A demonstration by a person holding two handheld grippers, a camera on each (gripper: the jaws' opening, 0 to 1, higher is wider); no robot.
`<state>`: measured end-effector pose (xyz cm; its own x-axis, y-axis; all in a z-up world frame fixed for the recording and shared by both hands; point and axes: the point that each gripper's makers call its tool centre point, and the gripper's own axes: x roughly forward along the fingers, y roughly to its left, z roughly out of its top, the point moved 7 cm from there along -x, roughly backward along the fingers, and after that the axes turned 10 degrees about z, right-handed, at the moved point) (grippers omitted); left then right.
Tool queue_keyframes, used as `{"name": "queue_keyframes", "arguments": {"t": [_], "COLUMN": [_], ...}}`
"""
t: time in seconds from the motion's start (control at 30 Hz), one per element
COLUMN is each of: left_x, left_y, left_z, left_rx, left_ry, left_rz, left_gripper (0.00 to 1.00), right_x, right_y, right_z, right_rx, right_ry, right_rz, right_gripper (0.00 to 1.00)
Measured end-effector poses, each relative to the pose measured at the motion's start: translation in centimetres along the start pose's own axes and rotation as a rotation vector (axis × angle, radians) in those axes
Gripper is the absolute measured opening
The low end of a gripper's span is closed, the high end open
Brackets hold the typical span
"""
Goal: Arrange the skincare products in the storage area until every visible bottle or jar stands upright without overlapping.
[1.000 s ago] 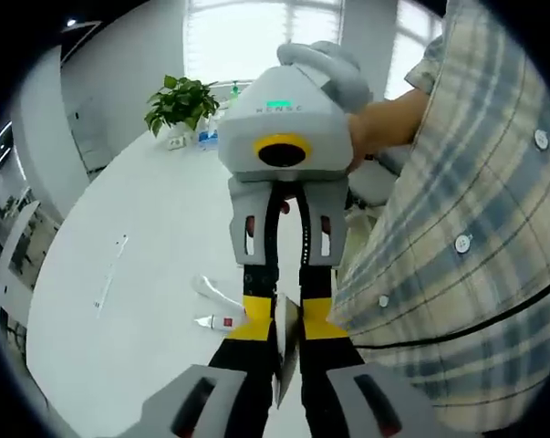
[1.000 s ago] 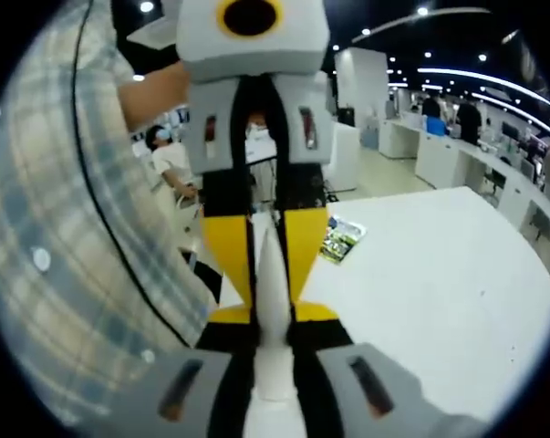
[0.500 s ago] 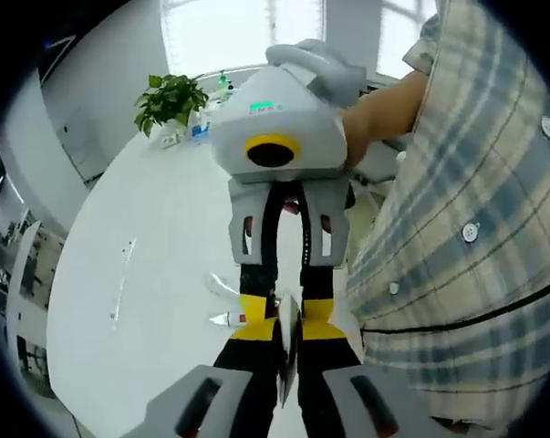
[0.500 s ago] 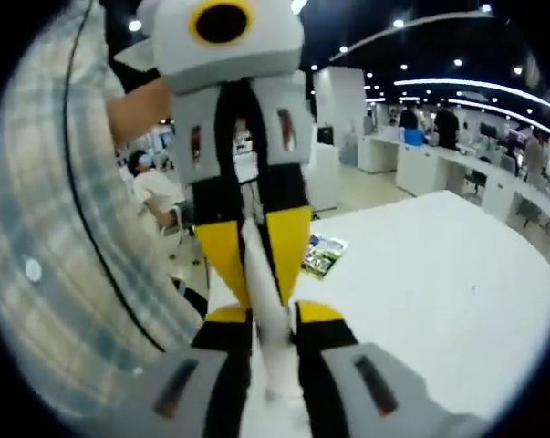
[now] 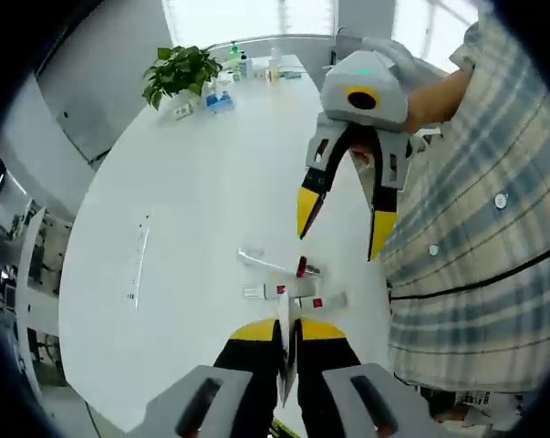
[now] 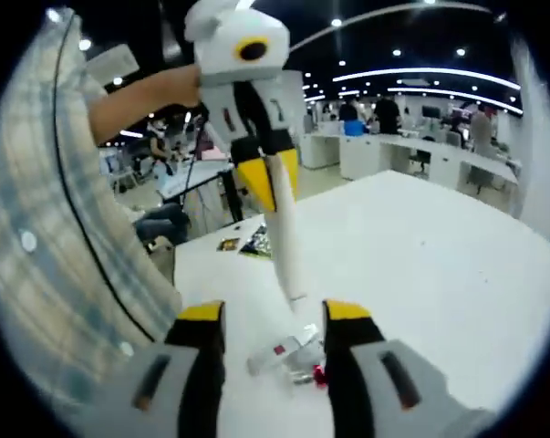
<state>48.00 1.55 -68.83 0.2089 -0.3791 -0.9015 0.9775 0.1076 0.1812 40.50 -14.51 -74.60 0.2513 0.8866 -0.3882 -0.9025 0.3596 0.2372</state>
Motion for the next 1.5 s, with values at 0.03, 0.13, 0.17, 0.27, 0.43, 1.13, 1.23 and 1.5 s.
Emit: {"name": "queue_keyframes", "arguments": {"t": [0.03,0.13,0.17,0.27,0.43,1.13,1.23,1.5], "left_x": [0.4,1.4,1.5,2.6,3.8,10.3,10.1,10.2], "left_y": [0.6,1.9,2.1,3.9,6.0,12.5,13.4,14.8], "left_z": [0.0,0.1,0.1,0.0,0.1,-0.8,-0.1,0.1], "left_rx": [0.002,-0.009,-0.009,-0.015,0.001,0.038,0.03,0.036], "left_ry": [0.017,0.029,0.029,0.057,0.099,0.309,0.311,0.36], "left_rz": [0.009,0.006,0.002,0.006,0.008,0.042,0.035,0.033], "left_gripper": [0.04,0.04,0.04,0.03,0.03,0.01,0.01,0.01], "right_x": [-0.2,-1.2,-1.3,-2.0,-2.6,-4.8,-4.8,-5.3], "right_y": [-0.1,-0.2,-0.2,-0.1,0.6,1.1,1.2,1.9], "right_z": [0.0,-0.4,-0.6,-1.1,-2.0,-4.0,-4.3,-5.5], "right_rx": [0.004,0.037,0.046,0.058,0.158,0.236,0.239,0.273], "right_ry": [-0.006,-0.031,-0.03,-0.033,-0.106,-0.18,-0.173,-0.169], "right_rz": [-0.008,-0.044,-0.05,-0.075,-0.106,-0.247,-0.26,-0.279], "right_gripper": [0.42,0.42,0.42,0.42,0.39,0.46,0.48,0.48]}}
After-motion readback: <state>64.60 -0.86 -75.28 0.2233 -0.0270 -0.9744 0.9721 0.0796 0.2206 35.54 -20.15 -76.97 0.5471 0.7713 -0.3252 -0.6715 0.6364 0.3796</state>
